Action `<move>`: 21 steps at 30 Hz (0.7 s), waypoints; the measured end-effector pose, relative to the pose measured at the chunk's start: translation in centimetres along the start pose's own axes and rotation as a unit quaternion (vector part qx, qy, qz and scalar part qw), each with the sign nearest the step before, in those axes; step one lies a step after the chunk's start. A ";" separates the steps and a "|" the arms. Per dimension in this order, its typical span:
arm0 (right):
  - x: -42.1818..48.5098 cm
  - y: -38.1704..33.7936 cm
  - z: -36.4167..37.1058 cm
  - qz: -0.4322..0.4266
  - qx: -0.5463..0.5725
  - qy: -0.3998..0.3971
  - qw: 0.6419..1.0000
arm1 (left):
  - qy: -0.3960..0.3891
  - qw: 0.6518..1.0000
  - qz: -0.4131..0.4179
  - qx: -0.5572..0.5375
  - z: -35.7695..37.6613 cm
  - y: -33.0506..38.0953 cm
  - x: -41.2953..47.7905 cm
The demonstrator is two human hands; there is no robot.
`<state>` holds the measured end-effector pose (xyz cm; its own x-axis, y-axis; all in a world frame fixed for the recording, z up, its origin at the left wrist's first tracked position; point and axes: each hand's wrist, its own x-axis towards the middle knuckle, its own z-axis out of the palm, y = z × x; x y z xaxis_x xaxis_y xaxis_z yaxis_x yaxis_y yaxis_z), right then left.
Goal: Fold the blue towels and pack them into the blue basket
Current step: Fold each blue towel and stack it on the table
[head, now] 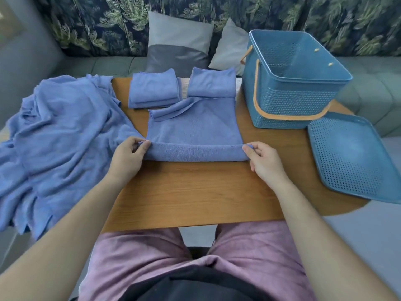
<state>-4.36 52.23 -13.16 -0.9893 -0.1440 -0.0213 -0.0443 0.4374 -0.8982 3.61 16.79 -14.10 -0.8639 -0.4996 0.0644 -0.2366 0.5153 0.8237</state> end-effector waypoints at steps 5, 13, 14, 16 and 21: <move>-0.1 0.5 -0.2 0.001 0.022 -0.003 1.000 | -0.015 1.000 -0.020 -0.010 -0.5 -0.2 -0.3; 1.3 -1.0 2.6 -0.188 -0.220 0.066 0.955 | -0.027 0.976 0.148 0.158 1.5 2.7 -0.6; 1.8 -1.4 4.0 -0.209 -0.262 0.050 0.941 | -0.033 0.964 0.186 0.189 2.6 2.9 -0.2; 2.6 -2.1 6.7 -0.195 -0.353 -0.027 0.915 | -0.082 0.942 0.211 0.248 5.2 3.3 0.3; 1.1 -1.6 8.8 -0.108 -0.442 -0.144 0.879 | -0.170 0.915 0.159 0.330 7.4 2.2 -0.8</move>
<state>-4.20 43.55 -15.59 -0.8742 -0.4716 -0.1157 -0.4433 0.8723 -0.2063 0.45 23.47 -16.56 -0.9976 -0.0631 -0.0289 -0.0685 0.9612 0.2672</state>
